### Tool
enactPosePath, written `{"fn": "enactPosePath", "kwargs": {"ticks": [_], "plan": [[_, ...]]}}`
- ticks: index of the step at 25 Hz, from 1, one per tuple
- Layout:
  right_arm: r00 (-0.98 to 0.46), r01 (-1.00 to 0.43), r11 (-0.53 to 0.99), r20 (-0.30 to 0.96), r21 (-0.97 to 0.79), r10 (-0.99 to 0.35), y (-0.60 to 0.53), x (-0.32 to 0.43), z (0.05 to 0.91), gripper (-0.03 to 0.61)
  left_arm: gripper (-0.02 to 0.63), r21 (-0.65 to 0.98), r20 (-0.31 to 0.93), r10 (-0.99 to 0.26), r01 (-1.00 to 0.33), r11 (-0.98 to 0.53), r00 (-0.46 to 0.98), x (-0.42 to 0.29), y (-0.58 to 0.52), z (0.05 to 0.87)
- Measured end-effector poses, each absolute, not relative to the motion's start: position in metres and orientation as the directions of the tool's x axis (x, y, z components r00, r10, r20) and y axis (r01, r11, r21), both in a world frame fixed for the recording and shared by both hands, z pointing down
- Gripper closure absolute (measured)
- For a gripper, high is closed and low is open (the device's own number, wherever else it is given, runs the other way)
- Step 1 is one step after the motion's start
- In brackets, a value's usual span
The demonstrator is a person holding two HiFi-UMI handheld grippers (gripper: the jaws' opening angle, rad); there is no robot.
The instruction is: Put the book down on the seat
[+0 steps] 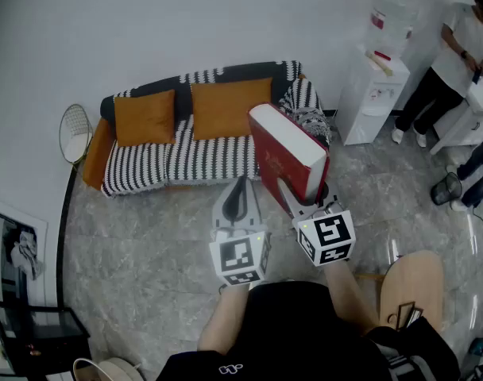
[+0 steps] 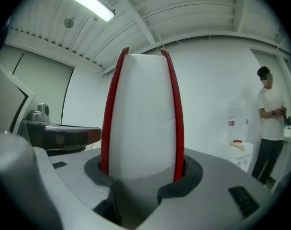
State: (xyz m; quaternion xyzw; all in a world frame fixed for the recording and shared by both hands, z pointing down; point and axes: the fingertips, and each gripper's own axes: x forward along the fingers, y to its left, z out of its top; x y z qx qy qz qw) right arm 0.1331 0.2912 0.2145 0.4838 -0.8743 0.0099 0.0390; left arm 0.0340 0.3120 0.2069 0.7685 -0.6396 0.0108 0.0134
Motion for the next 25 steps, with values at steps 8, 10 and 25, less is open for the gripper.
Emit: {"fn": "enactPosePath", "kwargs": {"ticks": [8,10,25], "plan": [[-0.537,-0.842,0.539,0.083,-0.006,-0.839,0.296,0.134,0.219,0.351,0.594,0.009,0.044,-0.98,-0.981,-0.192,0.192,0.038,0.317,0.209],[-0.539,-0.842,0.54,0.086,-0.009,-0.838,0.297,0.134,0.221,0.351,0.594,0.006,0.05,-0.979,-0.981,-0.196,0.196,0.038,0.318,0.211],[-0.561,-0.828,0.561,0.067,-0.025,-0.825,0.303,0.141,0.221,0.351,0.594,0.01,0.051,-0.988,-0.989,-0.146,0.147,0.039,0.329,0.214]]}}
